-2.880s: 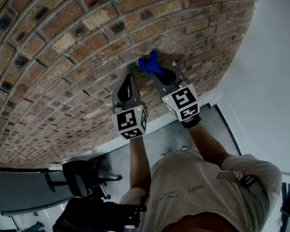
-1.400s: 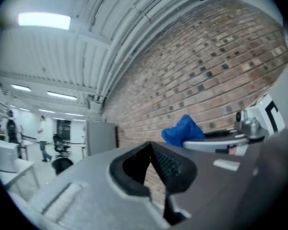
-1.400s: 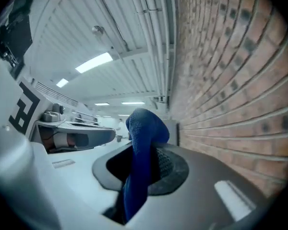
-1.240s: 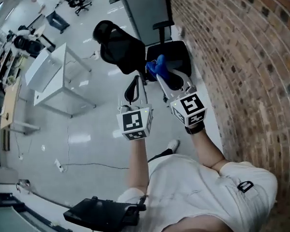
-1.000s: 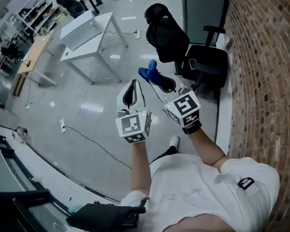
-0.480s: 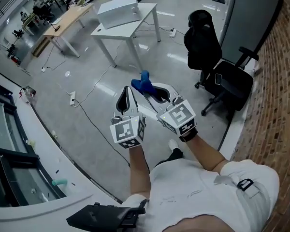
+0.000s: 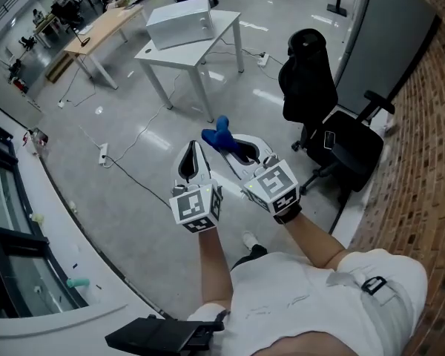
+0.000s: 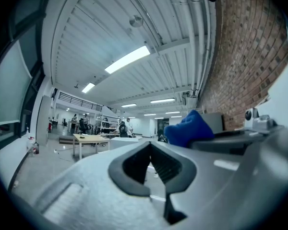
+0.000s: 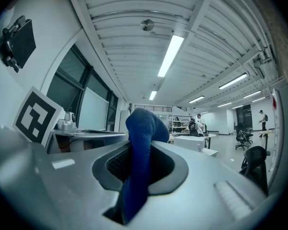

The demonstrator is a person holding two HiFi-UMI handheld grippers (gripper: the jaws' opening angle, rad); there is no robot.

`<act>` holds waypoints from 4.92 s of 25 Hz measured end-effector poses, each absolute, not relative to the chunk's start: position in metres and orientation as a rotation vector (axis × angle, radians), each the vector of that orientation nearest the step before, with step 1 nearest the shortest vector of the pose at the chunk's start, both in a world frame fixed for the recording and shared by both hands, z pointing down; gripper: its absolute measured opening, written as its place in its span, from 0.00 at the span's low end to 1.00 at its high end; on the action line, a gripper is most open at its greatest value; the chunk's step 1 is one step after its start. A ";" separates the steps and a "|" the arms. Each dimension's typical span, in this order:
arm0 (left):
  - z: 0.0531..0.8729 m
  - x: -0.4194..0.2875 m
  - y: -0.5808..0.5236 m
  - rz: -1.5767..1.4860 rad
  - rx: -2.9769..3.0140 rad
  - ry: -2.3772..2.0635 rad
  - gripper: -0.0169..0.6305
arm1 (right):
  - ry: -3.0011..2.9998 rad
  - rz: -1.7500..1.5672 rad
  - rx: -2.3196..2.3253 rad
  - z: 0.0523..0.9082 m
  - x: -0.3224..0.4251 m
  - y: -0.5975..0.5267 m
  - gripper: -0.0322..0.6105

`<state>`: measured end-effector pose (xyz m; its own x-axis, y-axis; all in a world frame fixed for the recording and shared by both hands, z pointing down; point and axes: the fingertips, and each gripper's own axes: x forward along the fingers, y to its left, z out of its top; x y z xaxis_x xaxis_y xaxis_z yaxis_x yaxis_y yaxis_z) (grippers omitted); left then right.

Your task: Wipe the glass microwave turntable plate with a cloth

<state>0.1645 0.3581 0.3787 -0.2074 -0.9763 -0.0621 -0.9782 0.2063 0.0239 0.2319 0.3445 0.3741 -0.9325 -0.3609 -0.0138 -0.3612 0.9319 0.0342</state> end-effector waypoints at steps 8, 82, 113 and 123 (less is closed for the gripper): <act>0.372 0.152 0.350 0.047 -1.878 2.491 0.03 | 3.082 0.040 -0.469 0.363 0.222 0.328 0.15; 0.347 -0.099 -0.090 -0.014 -1.886 2.311 0.03 | 3.027 0.166 -0.363 0.353 -0.050 -0.104 0.14; 0.340 -0.352 -0.308 0.128 -2.028 2.250 0.03 | 3.021 0.061 -0.751 0.375 -0.269 -0.332 0.14; 0.374 -0.376 -0.365 0.155 -2.118 2.278 0.03 | 3.038 -0.118 -0.908 0.408 -0.282 -0.399 0.14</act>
